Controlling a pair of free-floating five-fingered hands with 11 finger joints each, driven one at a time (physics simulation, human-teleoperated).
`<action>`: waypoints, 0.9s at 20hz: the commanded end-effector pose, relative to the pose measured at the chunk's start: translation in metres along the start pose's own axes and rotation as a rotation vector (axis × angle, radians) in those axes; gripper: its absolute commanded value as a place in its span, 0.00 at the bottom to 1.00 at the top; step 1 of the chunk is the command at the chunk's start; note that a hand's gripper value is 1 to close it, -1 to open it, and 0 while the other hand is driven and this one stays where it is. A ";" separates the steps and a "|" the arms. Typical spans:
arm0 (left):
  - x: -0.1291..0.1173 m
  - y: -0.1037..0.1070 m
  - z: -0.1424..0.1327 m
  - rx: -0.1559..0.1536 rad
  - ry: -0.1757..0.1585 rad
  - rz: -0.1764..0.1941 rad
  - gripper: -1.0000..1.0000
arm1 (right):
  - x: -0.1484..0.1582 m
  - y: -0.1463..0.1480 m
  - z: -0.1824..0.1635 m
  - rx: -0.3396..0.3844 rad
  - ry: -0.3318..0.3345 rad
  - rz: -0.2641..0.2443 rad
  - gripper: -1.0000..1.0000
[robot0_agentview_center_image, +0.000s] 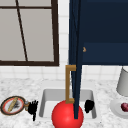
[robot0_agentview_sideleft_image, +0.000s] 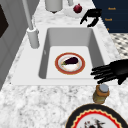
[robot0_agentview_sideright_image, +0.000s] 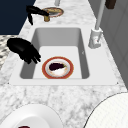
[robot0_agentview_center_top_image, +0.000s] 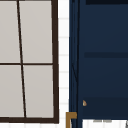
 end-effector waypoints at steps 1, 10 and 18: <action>0.004 0.021 -0.006 -0.001 0.000 0.003 0.00 | 0.000 0.000 0.000 0.000 0.000 0.000 0.50; 0.007 0.011 -0.002 -0.068 -0.050 0.011 0.50 | -0.011 -0.017 0.000 0.015 0.007 -0.011 0.00; 0.007 0.011 -0.003 -0.059 -0.045 -0.009 0.50 | -0.029 -0.048 0.003 0.037 -0.005 -0.027 0.00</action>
